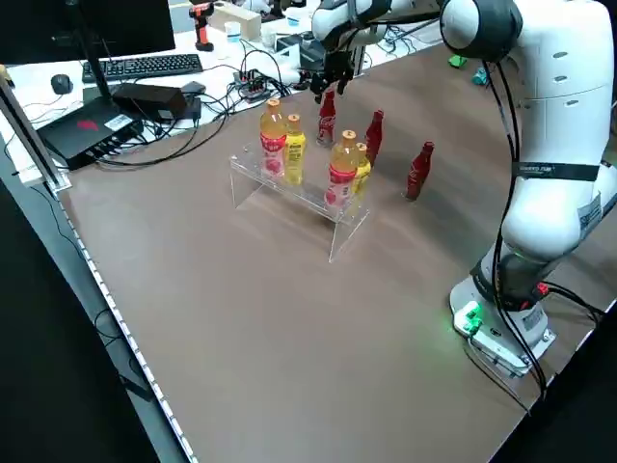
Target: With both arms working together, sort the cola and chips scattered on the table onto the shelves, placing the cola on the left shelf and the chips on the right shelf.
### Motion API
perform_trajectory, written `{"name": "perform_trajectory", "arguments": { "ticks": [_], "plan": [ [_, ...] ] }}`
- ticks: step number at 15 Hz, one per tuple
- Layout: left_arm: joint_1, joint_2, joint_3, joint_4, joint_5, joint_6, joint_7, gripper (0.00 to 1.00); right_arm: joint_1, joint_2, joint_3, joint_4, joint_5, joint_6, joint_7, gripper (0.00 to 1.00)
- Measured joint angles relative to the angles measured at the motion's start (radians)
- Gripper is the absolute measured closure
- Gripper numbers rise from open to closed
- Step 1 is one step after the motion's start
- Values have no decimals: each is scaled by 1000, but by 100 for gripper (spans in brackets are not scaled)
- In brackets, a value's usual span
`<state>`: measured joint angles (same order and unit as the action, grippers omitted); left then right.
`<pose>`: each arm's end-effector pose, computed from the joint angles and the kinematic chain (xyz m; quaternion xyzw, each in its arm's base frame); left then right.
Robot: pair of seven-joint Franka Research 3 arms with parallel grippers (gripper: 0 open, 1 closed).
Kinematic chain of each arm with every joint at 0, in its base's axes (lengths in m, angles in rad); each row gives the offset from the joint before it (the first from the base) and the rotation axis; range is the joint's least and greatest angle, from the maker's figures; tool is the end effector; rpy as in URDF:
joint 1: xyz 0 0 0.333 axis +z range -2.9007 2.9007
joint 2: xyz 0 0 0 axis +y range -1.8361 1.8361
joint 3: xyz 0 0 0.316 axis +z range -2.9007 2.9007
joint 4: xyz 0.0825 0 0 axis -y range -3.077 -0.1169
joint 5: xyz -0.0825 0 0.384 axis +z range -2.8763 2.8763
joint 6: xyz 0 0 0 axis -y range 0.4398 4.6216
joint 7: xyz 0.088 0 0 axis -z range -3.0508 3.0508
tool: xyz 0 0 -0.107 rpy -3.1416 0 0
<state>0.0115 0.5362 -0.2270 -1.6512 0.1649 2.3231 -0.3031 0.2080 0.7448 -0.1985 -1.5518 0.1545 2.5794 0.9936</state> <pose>0.6838 -0.1260 0.3215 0.9970 0.0117 0.0754 0.0118 0.7315 0.0304 0.2463 -0.8602 0.4874 -0.1368 0.0612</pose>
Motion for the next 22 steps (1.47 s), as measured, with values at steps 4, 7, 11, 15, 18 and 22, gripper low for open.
{"name": "perform_trajectory", "arguments": {
  "ticks": [4, 7, 11, 15, 18, 22],
  "plan": [
    [7, -4, 6, 4, 5, -15, -29, 4, -3, 109, -4, 105, 0, 66, 71, 20],
    [14, -18, 6, 9, 5, -61, -32, 17, -7, 141, -5, 123, 0, 101, 91, 21],
    [10, -41, 4, 10, 5, -86, -32, 26, -9, 175, -5, 125, 0, 172, 94, 29],
    [4, -43, 3, 10, 5, -91, -38, 31, -9, 184, -6, 127, 0, 184, 95, 46],
    [4, -43, 3, 7, 5, -96, -47, 38, -8, 184, -6, 128, 0, 188, 96, 86],
    [4, -43, 2, 6, 5, -129, -49, 42, -9, 180, -7, 132, 0, 189, 96, 93]
  ]
}}
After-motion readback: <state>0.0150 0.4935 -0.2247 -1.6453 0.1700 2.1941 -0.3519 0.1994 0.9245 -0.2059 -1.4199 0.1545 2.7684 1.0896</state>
